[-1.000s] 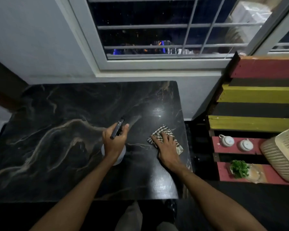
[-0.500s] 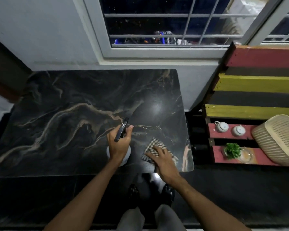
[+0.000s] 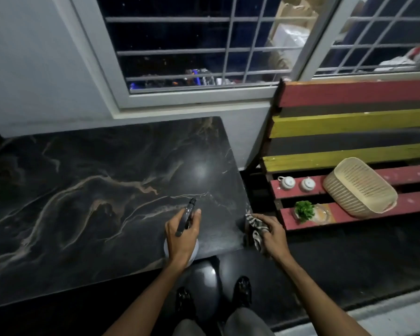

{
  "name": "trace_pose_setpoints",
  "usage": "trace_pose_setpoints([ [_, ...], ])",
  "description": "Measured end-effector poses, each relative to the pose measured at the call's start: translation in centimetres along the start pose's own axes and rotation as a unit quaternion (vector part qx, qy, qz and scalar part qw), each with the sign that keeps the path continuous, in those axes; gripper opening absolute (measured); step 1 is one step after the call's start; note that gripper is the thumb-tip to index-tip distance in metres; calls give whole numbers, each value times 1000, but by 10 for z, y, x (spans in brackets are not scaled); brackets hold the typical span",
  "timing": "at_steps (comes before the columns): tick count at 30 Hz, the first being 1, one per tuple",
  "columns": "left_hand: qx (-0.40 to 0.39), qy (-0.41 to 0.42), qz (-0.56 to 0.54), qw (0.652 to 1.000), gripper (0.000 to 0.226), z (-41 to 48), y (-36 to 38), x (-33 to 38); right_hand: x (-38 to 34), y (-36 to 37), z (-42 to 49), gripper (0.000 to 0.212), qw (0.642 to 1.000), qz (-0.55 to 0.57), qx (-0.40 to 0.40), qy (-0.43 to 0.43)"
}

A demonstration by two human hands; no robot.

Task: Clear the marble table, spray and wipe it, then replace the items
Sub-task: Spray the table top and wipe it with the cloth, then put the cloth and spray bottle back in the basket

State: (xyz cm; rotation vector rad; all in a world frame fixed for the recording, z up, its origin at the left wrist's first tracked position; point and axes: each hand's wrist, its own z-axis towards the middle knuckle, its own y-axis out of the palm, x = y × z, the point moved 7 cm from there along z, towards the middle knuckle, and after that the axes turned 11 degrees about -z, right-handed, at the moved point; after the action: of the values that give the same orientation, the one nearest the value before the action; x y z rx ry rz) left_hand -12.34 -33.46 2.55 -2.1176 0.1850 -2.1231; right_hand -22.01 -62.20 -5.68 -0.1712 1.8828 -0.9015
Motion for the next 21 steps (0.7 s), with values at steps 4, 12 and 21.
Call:
trace_pose_setpoints([
  [4,-44,5,-16,999,47,-11,51,14,29,-41,7,37,997,64,-2,36],
  [12,-140,19,-48,989,43,-21,221,49,111,-169,47,43,986,124,73,79],
  [21,-283,9,-31,959,19,-20,545,67,256,-352,181,41,973,124,155,121],
])
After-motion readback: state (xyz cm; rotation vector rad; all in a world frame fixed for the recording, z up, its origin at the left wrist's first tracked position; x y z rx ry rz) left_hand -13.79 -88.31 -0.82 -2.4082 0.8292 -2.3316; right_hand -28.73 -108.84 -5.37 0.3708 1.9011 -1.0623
